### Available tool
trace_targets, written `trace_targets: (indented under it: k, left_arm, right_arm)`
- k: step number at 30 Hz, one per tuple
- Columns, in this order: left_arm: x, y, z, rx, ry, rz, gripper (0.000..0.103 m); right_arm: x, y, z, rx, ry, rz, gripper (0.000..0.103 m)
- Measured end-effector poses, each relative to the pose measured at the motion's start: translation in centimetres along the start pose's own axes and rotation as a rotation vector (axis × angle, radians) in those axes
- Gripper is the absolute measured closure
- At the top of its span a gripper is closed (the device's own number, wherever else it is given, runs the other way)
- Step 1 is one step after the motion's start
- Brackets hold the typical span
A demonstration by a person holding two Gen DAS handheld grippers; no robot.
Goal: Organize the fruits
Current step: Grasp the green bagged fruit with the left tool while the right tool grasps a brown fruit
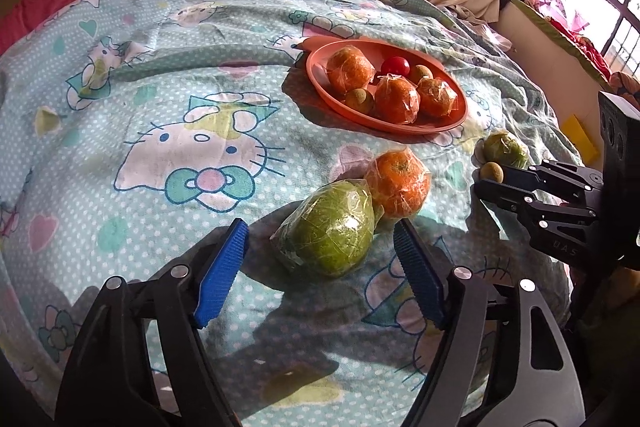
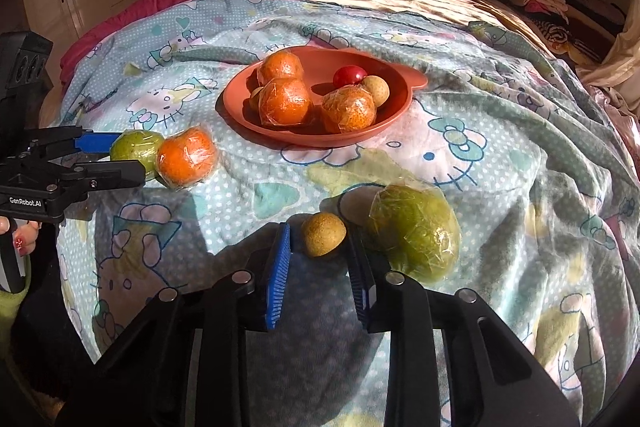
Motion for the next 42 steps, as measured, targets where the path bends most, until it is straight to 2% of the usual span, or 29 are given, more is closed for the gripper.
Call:
trace_targets:
  k: [8,15,20,25,33,42]
  left_arm:
    - [0.7,0.0,-0.2,0.003,-0.008,-0.001,0.054]
    - [1.1,0.0,0.0,0.021,-0.024,-0.01,0.062]
    - [0.8,0.0,0.3,0.04,-0.039,-0.013,0.063]
    - [-0.1,0.4,-0.2,0.018,-0.035,0.002,0.063]
    - [-1.4,2.0,0.1,-0.001,-0.038,0.037,0.064]
    - [-0.8,4.7,1.2,0.009,-0.05,0.059,0.064]
  right_arm:
    - [0.5,0.5,-0.3,-0.012,0.013,0.01,0.079]
    - [0.6,0.7,-0.3,-0.01,0.025,0.012,0.082]
    - [0.6,0.8,-0.4,-0.008,0.033,0.017,0.082]
    - [0.1,1.0,-0.7,-0.003,0.055,0.025,0.082]
    - [-1.0,2.1,-1.4,-0.011,0.085,0.054,0.082]
    - [-1.7,4.4,-0.5,-0.019,0.083,0.1,0.082]
Point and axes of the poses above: each gripper's, at about its wrist camera, not at the fingertips, and x roughly the way its jaws point, z to its right, y to its top, the point moved 5 cm from there along x, roughly the way its jaws point, and after that the axes turned 15 degrees about z, right-handed, at the moved point
